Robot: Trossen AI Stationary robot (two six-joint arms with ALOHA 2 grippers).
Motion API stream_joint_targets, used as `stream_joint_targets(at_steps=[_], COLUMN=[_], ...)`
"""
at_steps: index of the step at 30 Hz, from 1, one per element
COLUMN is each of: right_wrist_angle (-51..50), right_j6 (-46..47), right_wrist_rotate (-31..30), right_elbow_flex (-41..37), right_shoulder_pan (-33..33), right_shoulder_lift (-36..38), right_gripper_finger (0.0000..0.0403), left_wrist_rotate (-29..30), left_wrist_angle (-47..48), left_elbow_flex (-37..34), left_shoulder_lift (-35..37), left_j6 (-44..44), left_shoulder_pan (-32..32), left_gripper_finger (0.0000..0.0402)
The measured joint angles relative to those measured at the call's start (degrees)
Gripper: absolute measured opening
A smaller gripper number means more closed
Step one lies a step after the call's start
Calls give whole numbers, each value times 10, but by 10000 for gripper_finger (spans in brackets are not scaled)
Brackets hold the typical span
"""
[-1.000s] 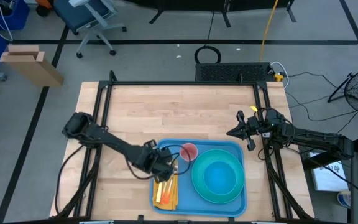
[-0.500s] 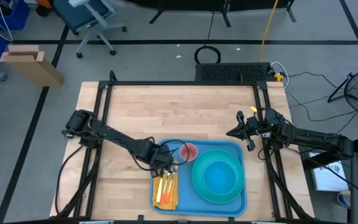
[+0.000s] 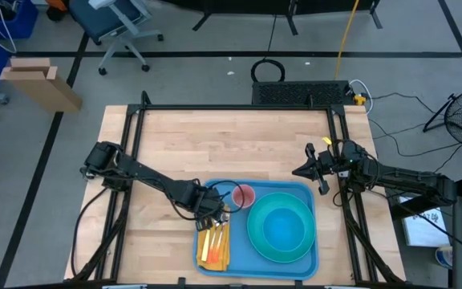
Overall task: Set up tray
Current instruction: Adjust the yellow napkin
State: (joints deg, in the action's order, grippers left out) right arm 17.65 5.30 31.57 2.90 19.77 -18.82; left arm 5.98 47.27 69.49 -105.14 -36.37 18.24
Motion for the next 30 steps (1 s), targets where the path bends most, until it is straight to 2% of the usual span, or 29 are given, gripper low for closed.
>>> stream_joint_targets(at_steps=[8, 13, 18, 22, 30], right_wrist_angle=[0, 0, 0, 0, -4], right_j6=[0, 0, 0, 0, 0], right_wrist_rotate=[0, 0, 0, 0, 0], right_elbow_flex=[0, 0, 0, 0, 0], right_shoulder_pan=[0, 0, 0, 0, 0], right_shoulder_lift=[0, 0, 0, 0, 0], right_gripper_finger=[0, 0, 0, 0, 0], left_wrist_rotate=[3, 27, 26, 9, -21], left_wrist_angle=[-9, -8, 14, 13, -63], left_elbow_flex=[0, 0, 0, -14, -55], left_shoulder_lift=[0, 0, 0, 1, -1], left_j6=[-4, -3, 3, 2, -10], left_shoulder_pan=[0, -1, -9, -15, -13], left_gripper_finger=[153, 160, 169, 170, 170])
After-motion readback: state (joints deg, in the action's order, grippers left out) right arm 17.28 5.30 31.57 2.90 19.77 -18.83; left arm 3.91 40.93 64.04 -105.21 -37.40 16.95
